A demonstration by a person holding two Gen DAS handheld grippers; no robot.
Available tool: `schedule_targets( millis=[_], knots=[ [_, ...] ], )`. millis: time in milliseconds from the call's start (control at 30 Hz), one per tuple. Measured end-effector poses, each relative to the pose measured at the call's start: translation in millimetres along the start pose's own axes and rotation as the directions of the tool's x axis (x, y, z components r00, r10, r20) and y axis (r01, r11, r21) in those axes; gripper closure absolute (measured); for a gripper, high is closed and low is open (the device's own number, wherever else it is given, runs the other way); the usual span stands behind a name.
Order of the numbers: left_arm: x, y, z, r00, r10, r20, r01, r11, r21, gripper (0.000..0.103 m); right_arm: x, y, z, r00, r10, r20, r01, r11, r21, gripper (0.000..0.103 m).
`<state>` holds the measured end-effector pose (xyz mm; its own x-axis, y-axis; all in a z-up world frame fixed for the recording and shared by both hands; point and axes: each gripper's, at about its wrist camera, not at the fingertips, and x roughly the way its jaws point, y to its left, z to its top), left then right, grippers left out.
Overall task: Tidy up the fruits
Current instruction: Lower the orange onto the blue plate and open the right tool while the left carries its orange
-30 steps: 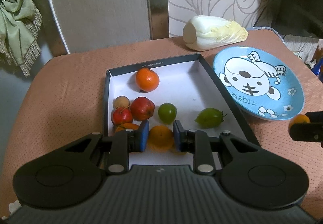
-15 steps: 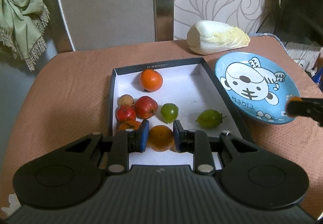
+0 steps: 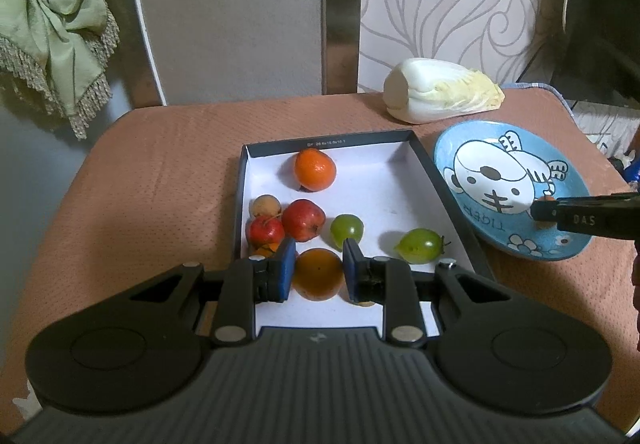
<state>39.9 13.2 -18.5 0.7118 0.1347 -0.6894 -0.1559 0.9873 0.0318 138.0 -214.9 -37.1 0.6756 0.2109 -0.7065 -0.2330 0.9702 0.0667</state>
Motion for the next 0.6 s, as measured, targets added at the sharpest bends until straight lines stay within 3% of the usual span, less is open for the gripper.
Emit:
schedule_targets(
  millis=[133,300,600],
  knots=[
    [1,-1,0,1.0,-0.001,-0.004,0.001,1.0,-0.006,0.073,-3,2,3,0.999,-0.005,0.032,0.006,1.0,-0.014,0.058],
    [3,-1,2,1.0,-0.007,-0.004,0.007,1.0,-0.012,0.073,-21,4,6,0.997,0.013,0.072,-0.011,1.0,-0.024,0.058],
    [5,-11,16,0.999,-0.04,0.01,0.04,0.999,0.006,0.073,-66,25,-5,0.993,0.108,0.052,-0.105,0.992,-0.066,0.058]
  ],
)
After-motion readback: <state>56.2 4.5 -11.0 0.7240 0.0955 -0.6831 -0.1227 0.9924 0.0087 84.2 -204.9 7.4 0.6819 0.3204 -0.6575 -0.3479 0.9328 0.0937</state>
